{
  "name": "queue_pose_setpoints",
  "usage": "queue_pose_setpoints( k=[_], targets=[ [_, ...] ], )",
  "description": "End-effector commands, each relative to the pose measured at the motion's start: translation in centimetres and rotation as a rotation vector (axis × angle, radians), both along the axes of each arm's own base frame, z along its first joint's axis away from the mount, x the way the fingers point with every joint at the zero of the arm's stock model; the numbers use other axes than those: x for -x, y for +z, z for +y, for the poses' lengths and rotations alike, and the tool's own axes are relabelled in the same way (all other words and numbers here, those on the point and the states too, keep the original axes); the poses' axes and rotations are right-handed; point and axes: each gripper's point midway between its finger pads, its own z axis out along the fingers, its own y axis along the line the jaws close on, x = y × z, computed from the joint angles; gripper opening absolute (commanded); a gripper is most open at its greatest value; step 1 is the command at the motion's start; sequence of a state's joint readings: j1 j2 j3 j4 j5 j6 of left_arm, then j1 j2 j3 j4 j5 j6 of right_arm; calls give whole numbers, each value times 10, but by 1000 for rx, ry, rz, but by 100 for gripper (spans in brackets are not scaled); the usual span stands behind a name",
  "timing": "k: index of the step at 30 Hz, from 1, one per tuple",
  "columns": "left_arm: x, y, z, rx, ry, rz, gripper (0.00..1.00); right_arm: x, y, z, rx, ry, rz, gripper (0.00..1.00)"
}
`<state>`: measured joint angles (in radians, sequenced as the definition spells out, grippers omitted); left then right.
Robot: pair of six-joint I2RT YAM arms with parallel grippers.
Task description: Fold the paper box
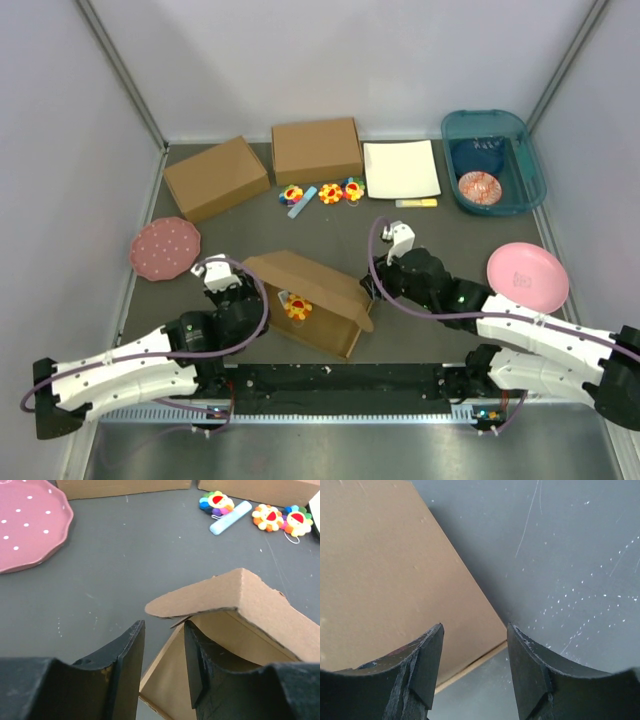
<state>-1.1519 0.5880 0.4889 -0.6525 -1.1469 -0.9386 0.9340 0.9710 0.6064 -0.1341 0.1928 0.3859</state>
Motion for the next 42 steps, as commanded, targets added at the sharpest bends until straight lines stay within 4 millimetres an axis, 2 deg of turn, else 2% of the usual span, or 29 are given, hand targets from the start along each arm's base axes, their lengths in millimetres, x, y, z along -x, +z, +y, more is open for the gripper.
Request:
queue_pose_setpoints(
  k=[1, 5, 8, 10, 13, 14, 16, 20, 24, 25, 26, 29, 31, 32, 33, 35, 36, 38, 41, 42],
  targets=[
    [-1, 15, 17, 11, 85, -49, 43, 2, 8, 10, -38, 28, -23, 54],
    [1, 5, 11, 31, 50, -28, 42, 2, 10, 14, -39, 47, -26, 54],
    [4, 2, 6, 51, 12, -4, 43, 2, 3, 13, -19, 49, -12, 53],
    [7, 4, -5, 83, -54, 18, 46, 2, -1, 12, -10, 43, -7, 53],
    [11, 4, -18, 113, -136, 40, 60, -2, 1, 10, -17, 9, -14, 54],
    [12, 3, -24, 137, -161, 49, 62, -3, 5, 10, -24, 8, -20, 54],
    [14, -4, -30, 147, -186, 63, 64, -4, 11, 13, -35, 18, -33, 54],
    [21, -24, -46, 184, -241, 122, 64, -6, 8, 10, -2, 5, -29, 54],
    [27, -50, -54, 197, -254, 196, 63, -12, 10, -11, 6, -97, -55, 58],
    [28, -53, -55, 203, -253, 204, 63, -14, 20, -17, -15, -127, -83, 59],
    [29, -60, -55, 199, -254, 214, 63, -15, 21, -23, -10, -150, -86, 60],
    [31, -69, -56, 199, -258, 230, 63, -17, 34, -41, -48, -225, -110, 62],
    [32, -73, -58, 213, -265, 235, 62, -16, 30, -53, -60, -276, -101, 63],
    [32, -77, -58, 209, -265, 241, 62, -15, 36, -59, -90, -297, -110, 63],
    [33, -78, -59, 213, -269, 241, 62, -12, 28, -63, -96, -312, -89, 64],
    [34, -83, -62, 227, -278, 248, 62, -7, 24, -67, -123, -319, -77, 64],
    [35, -84, -64, 230, -284, 250, 61, -3, 11, -68, -122, -317, -45, 64],
    [35, -91, -67, 241, -295, 258, 61, 2, -1, -68, -124, -311, -13, 64],
    [38, -101, -73, 258, -310, 274, 59, 17, -37, -67, -104, -283, 83, 63],
    [38, -103, -75, 266, -315, 277, 59, 23, -41, -63, -129, -267, 118, 63]
  ],
)
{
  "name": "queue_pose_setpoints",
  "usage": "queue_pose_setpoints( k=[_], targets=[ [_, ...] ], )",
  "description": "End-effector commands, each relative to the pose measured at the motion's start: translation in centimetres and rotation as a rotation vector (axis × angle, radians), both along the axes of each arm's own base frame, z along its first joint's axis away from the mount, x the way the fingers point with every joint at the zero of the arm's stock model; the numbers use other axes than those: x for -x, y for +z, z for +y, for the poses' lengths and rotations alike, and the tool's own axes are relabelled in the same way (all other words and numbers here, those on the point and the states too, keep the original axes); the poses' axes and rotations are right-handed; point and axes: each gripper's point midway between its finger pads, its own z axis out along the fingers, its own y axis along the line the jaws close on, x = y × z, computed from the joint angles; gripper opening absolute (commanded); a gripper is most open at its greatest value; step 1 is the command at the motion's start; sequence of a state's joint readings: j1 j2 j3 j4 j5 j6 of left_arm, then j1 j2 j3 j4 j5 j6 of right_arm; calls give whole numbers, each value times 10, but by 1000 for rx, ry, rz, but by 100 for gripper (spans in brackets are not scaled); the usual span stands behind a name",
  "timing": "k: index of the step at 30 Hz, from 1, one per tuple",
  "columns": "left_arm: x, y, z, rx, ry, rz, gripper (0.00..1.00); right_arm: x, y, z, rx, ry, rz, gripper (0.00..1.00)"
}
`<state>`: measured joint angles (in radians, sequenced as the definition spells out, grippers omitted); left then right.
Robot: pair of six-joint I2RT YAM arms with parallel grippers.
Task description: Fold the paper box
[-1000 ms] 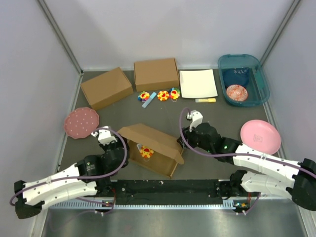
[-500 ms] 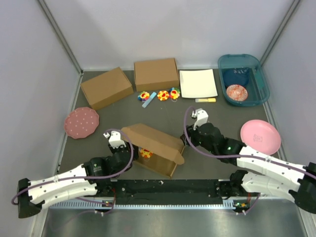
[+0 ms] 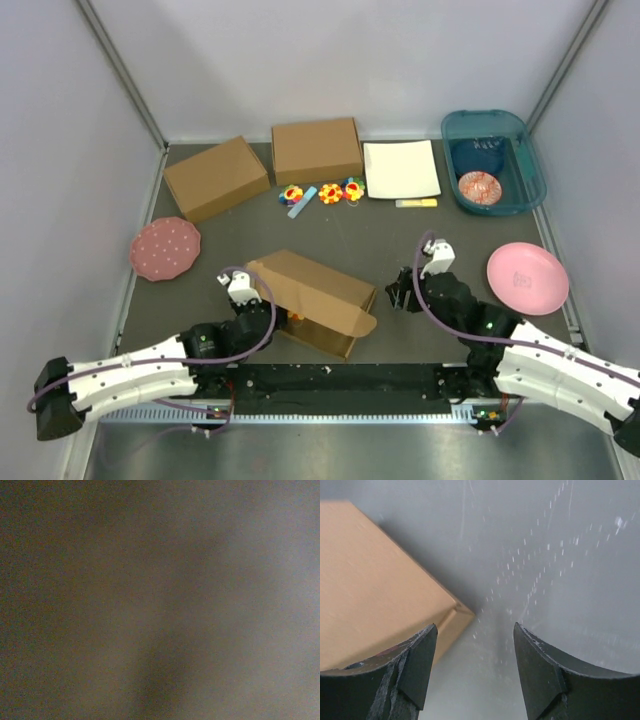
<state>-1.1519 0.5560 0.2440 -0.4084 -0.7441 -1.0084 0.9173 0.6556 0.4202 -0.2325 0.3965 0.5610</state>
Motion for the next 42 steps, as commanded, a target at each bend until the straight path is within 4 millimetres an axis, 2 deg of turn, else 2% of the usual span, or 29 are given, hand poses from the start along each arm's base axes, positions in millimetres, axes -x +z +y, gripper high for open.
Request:
queue_pose_setpoints(
  k=[1, 2, 5, 13, 14, 15, 17, 18, 21, 24, 25, 30, 33, 34, 35, 38, 42],
  targets=[
    [6, -16, -18, 64, -45, 45, 59, 20, -33, 4, -55, 20, 136, 63],
    [6, -19, -20, 67, -46, 49, 59, 25, -44, 3, -70, 14, 169, 63],
    [6, -26, -23, 56, -46, 62, 59, 34, -54, 3, -123, 13, 212, 63],
    [1, -26, -45, 54, -70, 67, 58, 47, -56, 11, -266, 23, 265, 63],
    [1, -30, -44, 34, -69, 77, 58, 50, -62, 12, -285, 22, 286, 63],
    [2, -30, -45, 27, -73, 79, 58, 52, -57, 20, -333, 49, 289, 63],
    [3, -32, -44, 21, -73, 83, 58, 58, -64, 25, -389, 56, 319, 63],
    [3, -32, -44, 22, -77, 82, 58, 57, -60, 29, -422, 59, 308, 63],
    [5, -30, -40, 36, -73, 75, 58, 56, -65, 30, -430, 47, 309, 63],
    [5, -27, -35, 48, -69, 65, 58, 56, -64, 32, -433, 54, 308, 64],
    [6, -25, -34, 58, -69, 59, 58, 53, -54, 37, -470, 69, 284, 64],
    [7, -25, -30, 64, -64, 59, 57, 48, -32, 43, -581, 75, 233, 64],
    [8, -27, -29, 73, -63, 65, 57, 47, -28, 46, -555, 87, 233, 65],
    [9, -29, -29, 67, -64, 68, 57, 47, -39, 48, -509, 83, 264, 65],
    [9, -28, -29, 70, -66, 69, 57, 47, -36, 51, -499, 97, 264, 65],
    [10, -28, -30, 67, -70, 70, 57, 51, -52, 58, -450, 112, 322, 63],
    [10, -23, -33, 71, -82, 63, 56, 56, -53, 62, -464, 130, 318, 61]
  ],
)
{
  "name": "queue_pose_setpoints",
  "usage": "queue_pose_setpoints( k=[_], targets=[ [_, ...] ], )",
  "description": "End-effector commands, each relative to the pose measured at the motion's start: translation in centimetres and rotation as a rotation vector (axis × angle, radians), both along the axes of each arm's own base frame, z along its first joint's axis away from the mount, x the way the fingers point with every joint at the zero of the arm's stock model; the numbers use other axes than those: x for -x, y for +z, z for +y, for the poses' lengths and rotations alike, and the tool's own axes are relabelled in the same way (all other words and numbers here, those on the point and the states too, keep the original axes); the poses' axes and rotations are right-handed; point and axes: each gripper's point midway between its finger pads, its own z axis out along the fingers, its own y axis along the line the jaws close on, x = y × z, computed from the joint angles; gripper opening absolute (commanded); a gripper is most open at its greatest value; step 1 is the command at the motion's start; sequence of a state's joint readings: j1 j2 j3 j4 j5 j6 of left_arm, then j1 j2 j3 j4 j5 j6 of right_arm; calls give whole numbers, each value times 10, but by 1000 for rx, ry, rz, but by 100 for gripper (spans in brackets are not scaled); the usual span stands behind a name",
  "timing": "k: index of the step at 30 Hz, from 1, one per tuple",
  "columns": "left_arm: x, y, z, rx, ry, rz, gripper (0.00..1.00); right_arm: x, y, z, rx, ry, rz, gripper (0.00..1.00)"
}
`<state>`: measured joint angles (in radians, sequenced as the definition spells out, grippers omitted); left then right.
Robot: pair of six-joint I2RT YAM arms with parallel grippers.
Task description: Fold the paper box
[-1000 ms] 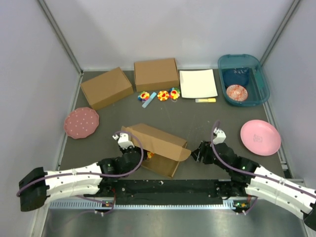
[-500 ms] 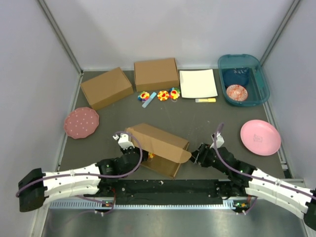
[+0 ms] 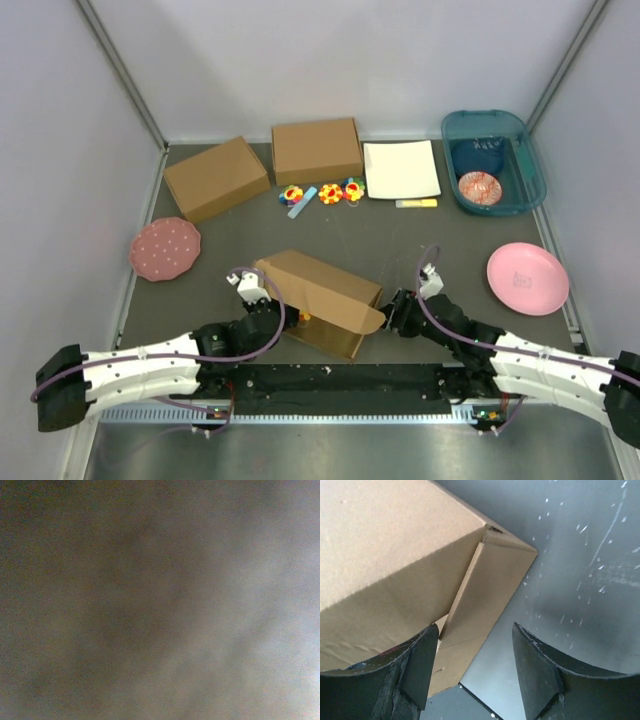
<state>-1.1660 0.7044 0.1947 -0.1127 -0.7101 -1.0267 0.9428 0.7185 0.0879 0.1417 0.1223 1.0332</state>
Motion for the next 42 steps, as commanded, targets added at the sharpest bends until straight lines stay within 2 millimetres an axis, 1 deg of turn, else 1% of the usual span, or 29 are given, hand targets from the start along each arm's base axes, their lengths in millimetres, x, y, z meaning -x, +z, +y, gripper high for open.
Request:
queue_pose_setpoints(
  k=[1, 6, 7, 9, 10, 12, 13, 15, 16, 22, 24, 25, 29, 31, 32, 33, 34, 36, 37, 38, 40, 42],
  targets=[
    [15, -17, 1, -36, -53, 70, 56, 4, 26, 18, -75, 52, -59, 61],
    [16, -18, 1, -27, -59, 73, 56, 8, 25, 23, -72, 75, -60, 61],
    [17, -19, 1, -27, -61, 75, 56, 7, 27, 25, -80, 71, -65, 59],
    [18, -19, 0, -23, -66, 80, 56, 4, 21, 24, -59, 58, -57, 56],
    [18, -19, 0, -19, -67, 82, 56, 2, 21, 24, -53, 48, -57, 52],
    [19, -18, -1, -14, -73, 83, 56, -2, 17, 21, -33, 22, -54, 46],
    [19, -17, -2, -12, -76, 80, 56, -3, 16, 20, -24, 12, -54, 39],
    [20, -16, -3, -9, -82, 78, 56, -6, 13, 17, -6, -6, -51, 33],
    [19, -14, -3, -4, -83, 74, 56, -6, 15, 18, -8, -8, -54, 30],
    [19, -11, -3, -1, -84, 65, 55, -8, 10, 11, 49, -20, -55, 18],
    [17, -9, -3, -3, -80, 57, 55, -9, 6, 6, 74, -37, -54, 14],
    [16, -8, -3, -4, -80, 52, 55, -11, 8, 5, 75, -46, -59, 13],
    [9, 2, -3, -25, -70, 8, 56, -20, 12, -7, 133, -94, -91, 8],
    [5, 10, -6, -23, -67, -16, 56, -24, 20, -8, 143, -108, -111, 6],
    [3, 12, -5, -33, -61, -29, 57, -24, 17, -13, 181, -115, -115, 5],
    [0, 20, -9, -15, -57, -46, 57, -27, 18, -15, 191, -123, -124, 4],
    [-1, 20, -9, -27, -56, -52, 57, -29, 22, -15, 198, -127, -135, 4],
    [-8, 28, -14, -22, -49, -87, 58, -33, 22, -21, 238, -145, -152, 3],
    [-10, 31, -17, -21, -48, -100, 58, -36, 26, -20, 247, -154, -161, 2],
    [-11, 31, -17, -47, -57, -114, 58, -39, 24, -27, 285, -173, -170, 2],
    [-18, 43, -26, -30, -51, -149, 59, -46, 32, -28, 304, -193, -194, 1],
    [-24, 50, -33, -57, -56, -170, 61, -53, 37, -36, 346, -228, -228, 1]
  ],
)
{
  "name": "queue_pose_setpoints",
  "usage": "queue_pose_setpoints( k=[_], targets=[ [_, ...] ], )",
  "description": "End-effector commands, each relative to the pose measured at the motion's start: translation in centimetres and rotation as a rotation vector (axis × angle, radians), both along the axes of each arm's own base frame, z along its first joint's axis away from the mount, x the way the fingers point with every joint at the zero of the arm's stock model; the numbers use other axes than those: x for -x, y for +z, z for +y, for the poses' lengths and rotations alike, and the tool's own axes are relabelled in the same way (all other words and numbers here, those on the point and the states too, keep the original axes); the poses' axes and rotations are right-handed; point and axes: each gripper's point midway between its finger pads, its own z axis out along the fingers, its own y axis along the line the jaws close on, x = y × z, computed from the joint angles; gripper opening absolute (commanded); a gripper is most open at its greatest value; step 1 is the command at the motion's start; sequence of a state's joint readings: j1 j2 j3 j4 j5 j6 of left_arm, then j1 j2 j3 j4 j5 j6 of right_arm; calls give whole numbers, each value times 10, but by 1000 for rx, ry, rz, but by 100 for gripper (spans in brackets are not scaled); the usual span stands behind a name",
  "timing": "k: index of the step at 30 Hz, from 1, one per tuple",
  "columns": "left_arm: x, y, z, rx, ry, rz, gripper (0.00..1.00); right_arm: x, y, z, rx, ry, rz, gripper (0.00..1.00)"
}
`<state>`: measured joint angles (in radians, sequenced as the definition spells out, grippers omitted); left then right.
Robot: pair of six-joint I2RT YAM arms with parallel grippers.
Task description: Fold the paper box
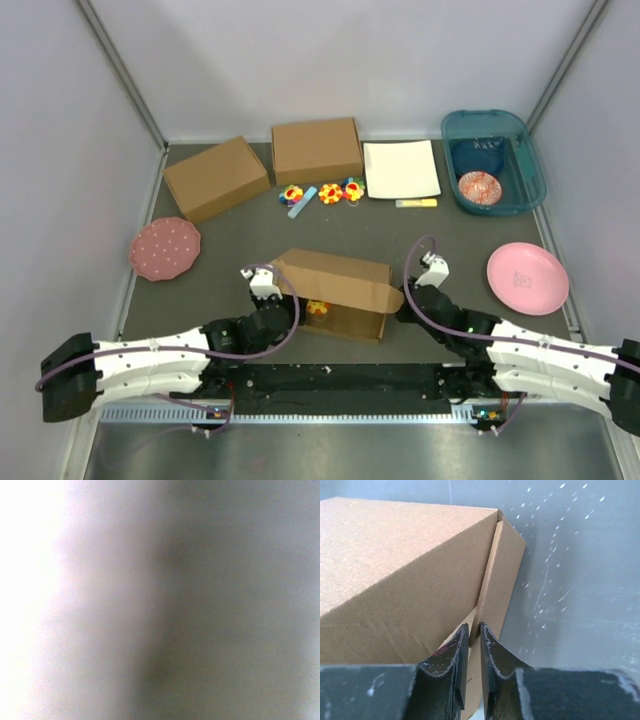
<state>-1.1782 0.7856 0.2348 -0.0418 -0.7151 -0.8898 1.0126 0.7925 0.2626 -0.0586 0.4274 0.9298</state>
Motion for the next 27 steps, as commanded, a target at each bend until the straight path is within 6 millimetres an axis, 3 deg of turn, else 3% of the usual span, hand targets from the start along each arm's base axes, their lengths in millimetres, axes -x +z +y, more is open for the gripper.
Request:
queue_pose_setpoints(
  k=[1, 7, 11, 18, 23, 26, 27],
  targets=[
    [-21, 44, -24, 28, 7, -116, 61, -27, 25, -19, 124, -96, -118, 1],
    [-26, 53, -40, -41, -18, -101, 63, -54, 34, -36, 160, -170, -146, 0],
    [-20, 51, -39, -22, -45, -85, 64, -65, 34, -41, 184, -191, -155, 0],
    [8, 41, -32, 9, -178, -23, 62, -58, 14, -43, 189, -176, -127, 0],
    [27, 37, -28, 33, -260, 20, 59, -55, 14, -47, 190, -176, -130, 0],
    [38, 41, -23, 62, -300, 26, 57, -54, 18, -49, 187, -173, -141, 2],
    [40, 50, -22, 99, -312, 6, 56, -53, 19, -50, 193, -170, -141, 3]
  ],
)
